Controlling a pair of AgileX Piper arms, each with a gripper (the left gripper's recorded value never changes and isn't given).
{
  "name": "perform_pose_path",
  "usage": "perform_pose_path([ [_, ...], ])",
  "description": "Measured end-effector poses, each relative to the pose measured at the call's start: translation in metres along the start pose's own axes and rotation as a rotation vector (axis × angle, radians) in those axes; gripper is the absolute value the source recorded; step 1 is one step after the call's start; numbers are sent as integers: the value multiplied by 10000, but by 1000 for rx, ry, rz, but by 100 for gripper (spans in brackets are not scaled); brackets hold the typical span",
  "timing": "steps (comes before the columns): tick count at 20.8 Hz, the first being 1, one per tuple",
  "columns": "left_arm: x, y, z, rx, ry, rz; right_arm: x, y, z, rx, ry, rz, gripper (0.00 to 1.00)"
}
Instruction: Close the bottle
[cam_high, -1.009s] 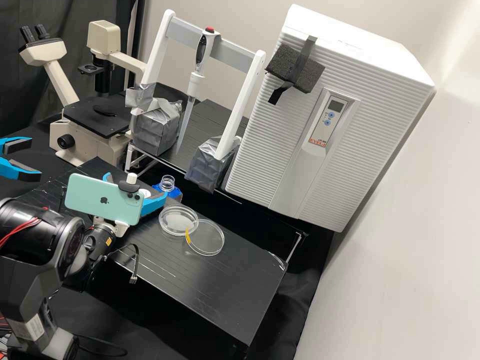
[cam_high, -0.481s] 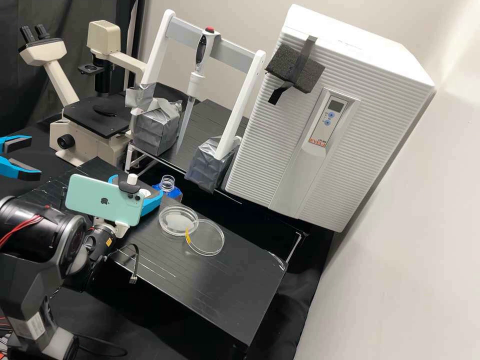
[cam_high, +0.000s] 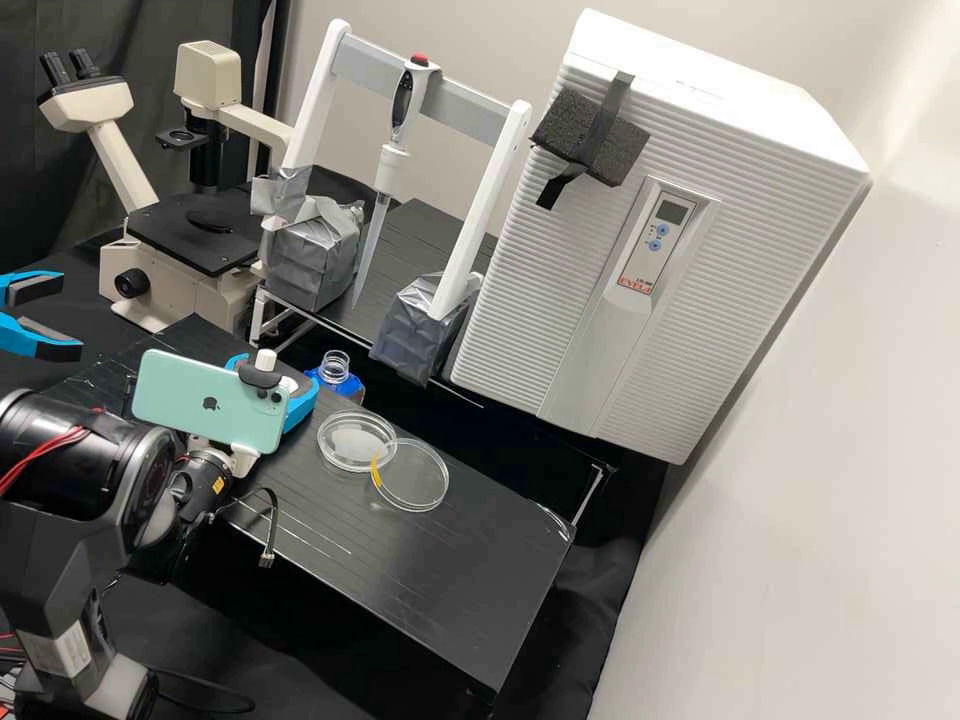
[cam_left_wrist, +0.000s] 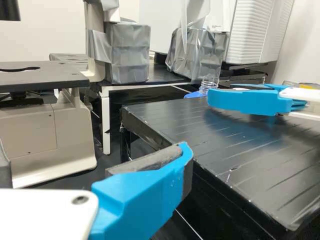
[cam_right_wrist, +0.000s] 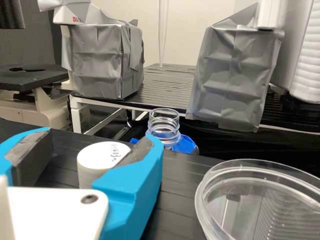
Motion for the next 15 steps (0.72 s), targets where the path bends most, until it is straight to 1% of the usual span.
perform_pose_path([
  [8, 7, -5, 16, 1, -9, -3, -7, -1, 9, 2, -6, 1, 0],
  [15, 6, -2, 18, 2, -10, -2, -24, -2, 11, 1, -2, 6, 0],
])
